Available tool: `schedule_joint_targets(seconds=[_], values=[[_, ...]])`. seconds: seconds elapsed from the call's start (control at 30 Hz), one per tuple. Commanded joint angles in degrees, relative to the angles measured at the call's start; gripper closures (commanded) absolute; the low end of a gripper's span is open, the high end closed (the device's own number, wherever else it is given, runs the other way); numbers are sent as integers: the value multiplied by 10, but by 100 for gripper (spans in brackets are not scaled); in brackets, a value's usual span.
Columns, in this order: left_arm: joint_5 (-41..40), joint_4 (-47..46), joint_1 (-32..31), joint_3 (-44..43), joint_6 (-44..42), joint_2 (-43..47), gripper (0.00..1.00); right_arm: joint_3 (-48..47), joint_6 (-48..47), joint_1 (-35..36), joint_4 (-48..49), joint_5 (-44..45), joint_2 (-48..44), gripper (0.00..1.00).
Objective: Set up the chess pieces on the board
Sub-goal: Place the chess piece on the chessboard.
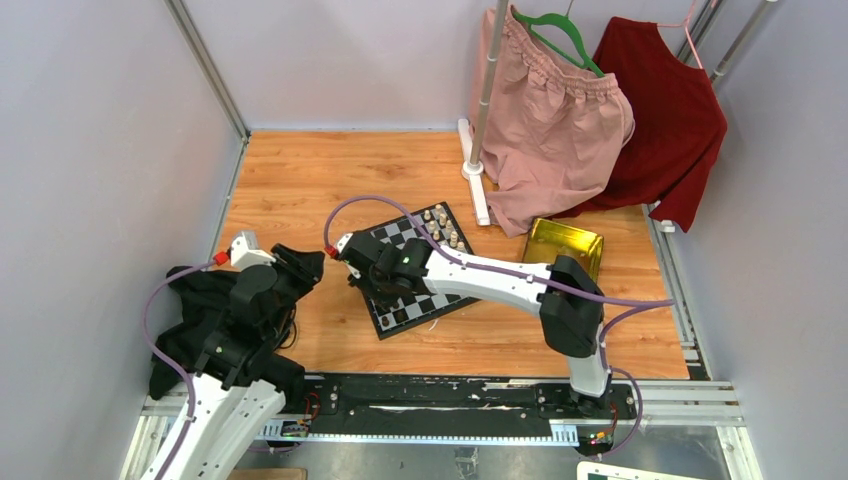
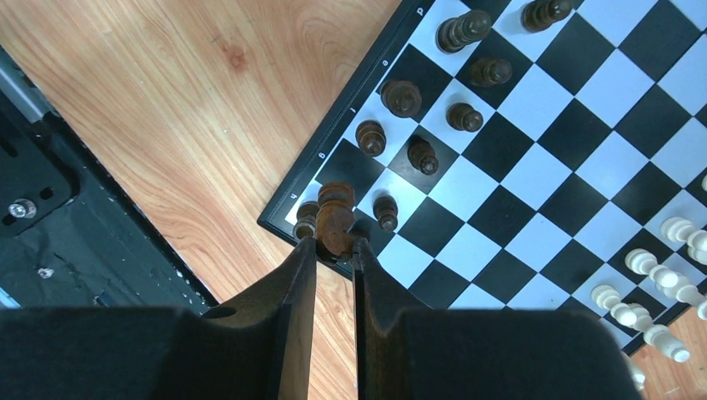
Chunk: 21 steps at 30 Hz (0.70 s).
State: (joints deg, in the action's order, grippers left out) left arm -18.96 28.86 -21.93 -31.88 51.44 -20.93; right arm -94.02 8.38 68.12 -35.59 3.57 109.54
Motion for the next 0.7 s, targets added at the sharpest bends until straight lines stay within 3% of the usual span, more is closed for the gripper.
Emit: schedule_joint_targets(seconds=[0.0,0.67], values=[[-20,7,3,-10,-21,11,55,-36,10,10,-50,11,32,100],[-37,39,3,-18,-48,48,55,-97,16,11,-93,9,107,100]])
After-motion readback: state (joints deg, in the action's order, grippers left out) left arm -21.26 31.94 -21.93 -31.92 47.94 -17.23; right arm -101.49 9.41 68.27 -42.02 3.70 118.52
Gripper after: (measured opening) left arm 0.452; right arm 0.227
